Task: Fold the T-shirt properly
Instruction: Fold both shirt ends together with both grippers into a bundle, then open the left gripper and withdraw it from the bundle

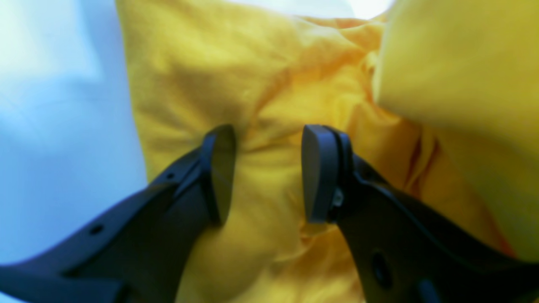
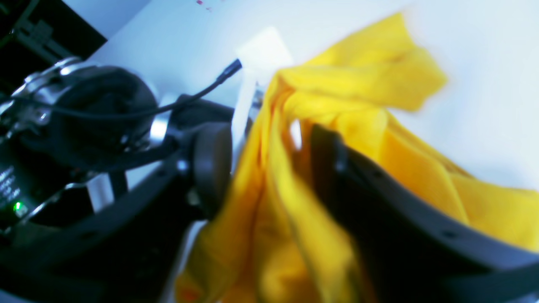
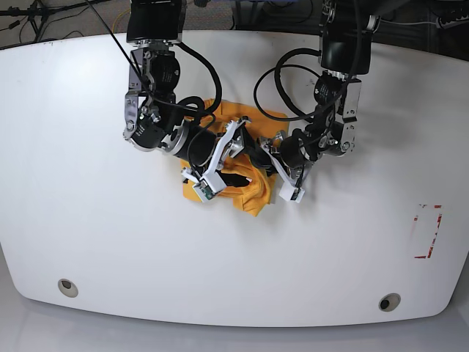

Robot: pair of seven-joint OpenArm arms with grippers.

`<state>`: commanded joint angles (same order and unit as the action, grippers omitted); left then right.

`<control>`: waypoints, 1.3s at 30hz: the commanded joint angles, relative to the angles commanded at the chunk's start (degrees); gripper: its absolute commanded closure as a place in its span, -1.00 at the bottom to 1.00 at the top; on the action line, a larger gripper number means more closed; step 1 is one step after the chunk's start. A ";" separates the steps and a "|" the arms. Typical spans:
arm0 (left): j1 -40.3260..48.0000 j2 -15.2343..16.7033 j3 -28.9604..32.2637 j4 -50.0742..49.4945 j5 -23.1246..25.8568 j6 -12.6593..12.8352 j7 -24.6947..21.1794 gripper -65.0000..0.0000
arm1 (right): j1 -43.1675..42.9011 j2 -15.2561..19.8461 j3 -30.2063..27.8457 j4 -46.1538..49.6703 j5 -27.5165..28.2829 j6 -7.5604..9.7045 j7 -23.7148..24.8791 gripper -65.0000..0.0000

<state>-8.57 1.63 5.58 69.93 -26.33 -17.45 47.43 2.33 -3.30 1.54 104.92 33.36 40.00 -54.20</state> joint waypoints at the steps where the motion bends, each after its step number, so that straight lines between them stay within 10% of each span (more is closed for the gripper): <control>1: 0.00 0.00 0.00 0.97 -0.70 0.00 0.00 0.21 | -0.09 0.00 0.09 0.53 0.00 0.00 0.00 -0.28; 24: -3.08 -5.36 -7.74 14.15 -10.11 -2.02 0.35 -0.18 | -0.26 2.55 0.26 2.64 -0.18 0.00 -0.09 -0.28; 29: -3.25 -9.49 -12.31 18.90 -10.11 -6.59 0.44 -0.18 | -0.26 3.52 0.18 2.46 -0.18 0.00 -0.09 -0.28; 39: 0.97 -24.26 -19.69 26.55 -10.11 -7.38 0.35 -0.17 | 2.37 4.92 -1.05 -1.23 -6.51 0.00 -0.09 -0.30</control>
<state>-7.60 -22.64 -14.11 96.48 -36.44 -24.84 47.78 4.70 1.63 0.48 103.69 26.86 40.00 -54.29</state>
